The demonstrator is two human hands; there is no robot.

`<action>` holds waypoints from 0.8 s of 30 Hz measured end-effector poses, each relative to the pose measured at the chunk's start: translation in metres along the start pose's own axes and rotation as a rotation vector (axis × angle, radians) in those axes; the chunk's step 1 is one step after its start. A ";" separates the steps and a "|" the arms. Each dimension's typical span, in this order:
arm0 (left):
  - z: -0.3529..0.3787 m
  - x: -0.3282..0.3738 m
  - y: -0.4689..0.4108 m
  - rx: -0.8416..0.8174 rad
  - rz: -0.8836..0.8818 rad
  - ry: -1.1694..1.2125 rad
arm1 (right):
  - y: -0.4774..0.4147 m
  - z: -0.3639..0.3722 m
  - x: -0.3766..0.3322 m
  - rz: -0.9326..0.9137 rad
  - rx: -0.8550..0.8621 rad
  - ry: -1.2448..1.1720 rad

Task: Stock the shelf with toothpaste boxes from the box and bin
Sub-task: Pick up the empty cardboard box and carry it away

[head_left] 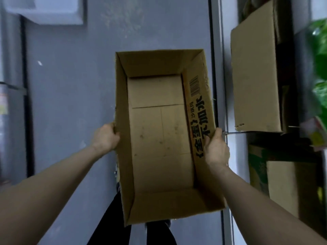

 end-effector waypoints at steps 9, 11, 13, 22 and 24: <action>-0.112 0.013 0.112 0.167 0.029 -0.070 | 0.095 -0.145 -0.057 -0.132 0.082 0.140; -0.138 0.021 0.146 0.201 0.048 -0.086 | 0.124 -0.187 -0.065 -0.178 0.103 0.118; -0.167 0.033 0.178 0.230 0.086 -0.124 | 0.153 -0.227 -0.075 -0.234 0.114 0.104; -0.286 0.094 0.305 0.286 0.329 -0.223 | 0.253 -0.357 -0.069 -0.160 0.228 0.004; -0.299 0.108 0.329 0.299 0.387 -0.271 | 0.278 -0.375 -0.061 -0.112 0.263 0.017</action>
Point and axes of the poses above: each hand's wrist, its own y-axis away from the middle knuckle, its own z-axis out of the palm, x = y × z, the point moved 7 cm from there along -y, towards the middle knuckle
